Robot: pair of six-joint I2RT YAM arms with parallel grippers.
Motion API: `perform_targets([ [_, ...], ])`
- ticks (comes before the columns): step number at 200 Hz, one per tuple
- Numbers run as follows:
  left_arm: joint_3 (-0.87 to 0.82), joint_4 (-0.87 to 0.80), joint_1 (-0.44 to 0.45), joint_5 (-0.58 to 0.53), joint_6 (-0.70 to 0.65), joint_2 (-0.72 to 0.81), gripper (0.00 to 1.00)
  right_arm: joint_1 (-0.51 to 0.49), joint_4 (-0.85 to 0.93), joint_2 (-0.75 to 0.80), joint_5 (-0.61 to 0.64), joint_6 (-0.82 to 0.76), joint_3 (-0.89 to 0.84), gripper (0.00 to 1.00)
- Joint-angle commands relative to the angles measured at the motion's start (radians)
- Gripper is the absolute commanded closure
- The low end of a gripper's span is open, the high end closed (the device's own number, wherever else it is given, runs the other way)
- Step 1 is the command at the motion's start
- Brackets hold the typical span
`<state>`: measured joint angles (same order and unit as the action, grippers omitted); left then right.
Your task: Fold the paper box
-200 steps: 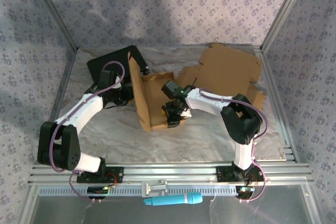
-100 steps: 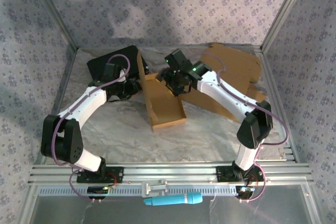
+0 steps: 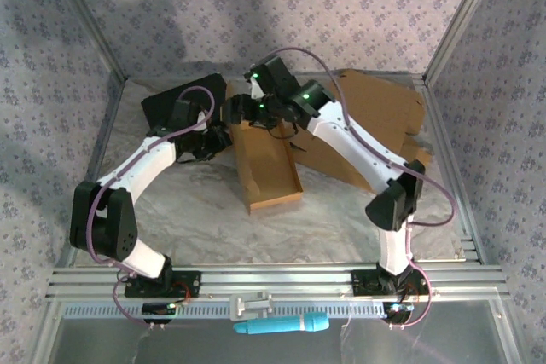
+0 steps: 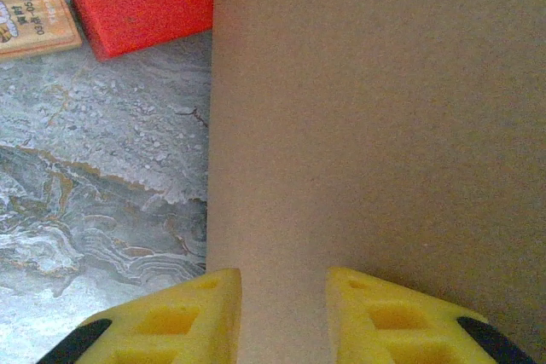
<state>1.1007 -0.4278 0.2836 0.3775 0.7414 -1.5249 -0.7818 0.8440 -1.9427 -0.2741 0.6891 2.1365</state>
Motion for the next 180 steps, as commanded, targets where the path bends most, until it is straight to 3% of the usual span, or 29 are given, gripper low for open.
perform_targets([
  [1,0.034,-0.024,0.005,-0.003,-0.025,-0.011,0.68,-0.013,0.123,-0.061,-0.032,-0.053,0.068,0.33],
  [53,0.044,-0.032,0.005,0.002,-0.036,-0.018,0.68,-0.038,0.196,-0.16,0.015,-0.045,0.17,0.41],
  [93,0.053,-0.051,0.01,0.0,-0.048,-0.008,0.67,-0.046,0.191,-0.174,0.109,0.039,0.181,0.69],
  [120,0.083,-0.114,0.028,-0.052,-0.064,0.031,0.58,-0.07,0.164,-0.138,0.235,0.125,0.178,0.92],
  [137,0.106,-0.182,0.045,-0.11,-0.066,0.064,0.54,-0.087,0.162,-0.12,0.314,0.202,0.176,1.0],
  [180,0.105,-0.371,0.09,-0.307,-0.005,0.224,0.52,-0.103,0.145,-0.024,0.571,0.534,0.086,1.0],
])
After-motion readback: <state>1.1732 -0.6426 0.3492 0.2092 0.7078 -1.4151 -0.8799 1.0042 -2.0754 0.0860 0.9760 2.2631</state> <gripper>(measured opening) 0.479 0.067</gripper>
